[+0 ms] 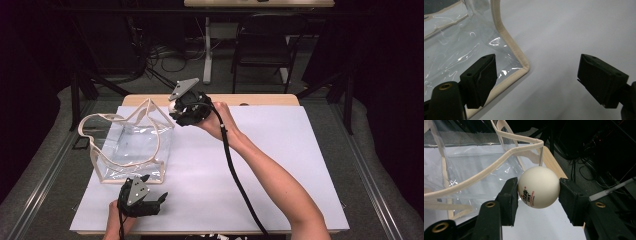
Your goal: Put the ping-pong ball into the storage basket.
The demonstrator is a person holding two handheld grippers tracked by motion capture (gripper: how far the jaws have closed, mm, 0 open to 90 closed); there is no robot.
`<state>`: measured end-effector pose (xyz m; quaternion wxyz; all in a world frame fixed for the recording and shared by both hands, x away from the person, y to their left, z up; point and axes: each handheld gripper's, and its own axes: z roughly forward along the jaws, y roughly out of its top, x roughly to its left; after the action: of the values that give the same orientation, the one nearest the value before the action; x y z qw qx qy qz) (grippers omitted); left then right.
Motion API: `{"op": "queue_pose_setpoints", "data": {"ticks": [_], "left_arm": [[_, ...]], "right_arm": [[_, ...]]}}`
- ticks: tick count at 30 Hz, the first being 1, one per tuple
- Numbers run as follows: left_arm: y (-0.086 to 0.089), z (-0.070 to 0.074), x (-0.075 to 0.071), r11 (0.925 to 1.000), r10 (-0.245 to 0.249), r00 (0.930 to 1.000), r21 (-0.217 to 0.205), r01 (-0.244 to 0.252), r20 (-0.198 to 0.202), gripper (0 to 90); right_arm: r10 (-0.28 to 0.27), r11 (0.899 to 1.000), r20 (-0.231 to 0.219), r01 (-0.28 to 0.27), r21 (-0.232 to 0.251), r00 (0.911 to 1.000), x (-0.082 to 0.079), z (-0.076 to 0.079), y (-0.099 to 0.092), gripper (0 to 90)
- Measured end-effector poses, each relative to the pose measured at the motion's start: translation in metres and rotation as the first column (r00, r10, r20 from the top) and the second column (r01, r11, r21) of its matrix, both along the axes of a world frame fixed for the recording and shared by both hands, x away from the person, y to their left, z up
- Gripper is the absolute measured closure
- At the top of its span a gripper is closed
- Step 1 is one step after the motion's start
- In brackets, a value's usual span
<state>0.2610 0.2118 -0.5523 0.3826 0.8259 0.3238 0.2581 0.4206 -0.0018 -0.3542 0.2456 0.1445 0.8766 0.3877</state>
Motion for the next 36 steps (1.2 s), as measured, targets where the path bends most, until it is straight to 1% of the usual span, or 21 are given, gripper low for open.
{"op": "queue_pose_setpoints", "data": {"ticks": [12, 14, 15, 16, 31, 36], "left_arm": [[0.000, 0.000, 0.000, 1.0000, 0.000, 1.0000, -0.004, 0.000, -0.004, 16.4], [0.000, 0.000, 0.000, 1.0000, 0.002, 1.0000, -0.005, -0.002, -0.003, 16.4], [0.000, 0.000, 0.000, 1.0000, 0.002, 1.0000, -0.001, -0.002, -0.003, 16.4], [0.000, 0.000, 0.000, 1.0000, 0.000, 1.0000, -0.003, 0.000, -0.003, 16.4], [0.001, 0.000, 0.000, 1.0000, -0.002, 1.0000, -0.001, 0.002, 0.000, 16.4], [0.001, 0.000, 0.000, 1.0000, -0.003, 1.0000, -0.001, 0.003, -0.003, 16.4]], "right_arm": [[0.015, 1.000, 0.002, -0.015, 0.001, 0.9999, 0.001, 0.001, 0.008, 50.6], [0.014, 1.000, -0.006, -0.014, 0.008, 0.9999, 0.000, 0.002, 0.010, 50.6], [0.018, 1.000, 0.002, -0.018, 0.008, 0.9998, 0.001, 0.002, 0.011, 50.6], [0.016, 1.000, -0.003, -0.016, 0.010, 0.9999, 0.000, 0.002, 0.012, 50.6], [0.047, 0.999, 0.006, -0.047, 0.006, 0.9989, -0.004, 0.004, 0.026, 50.6], [0.053, 0.998, 0.006, -0.053, 0.015, 0.9986, -0.006, 0.005, 0.030, 50.6]]}}
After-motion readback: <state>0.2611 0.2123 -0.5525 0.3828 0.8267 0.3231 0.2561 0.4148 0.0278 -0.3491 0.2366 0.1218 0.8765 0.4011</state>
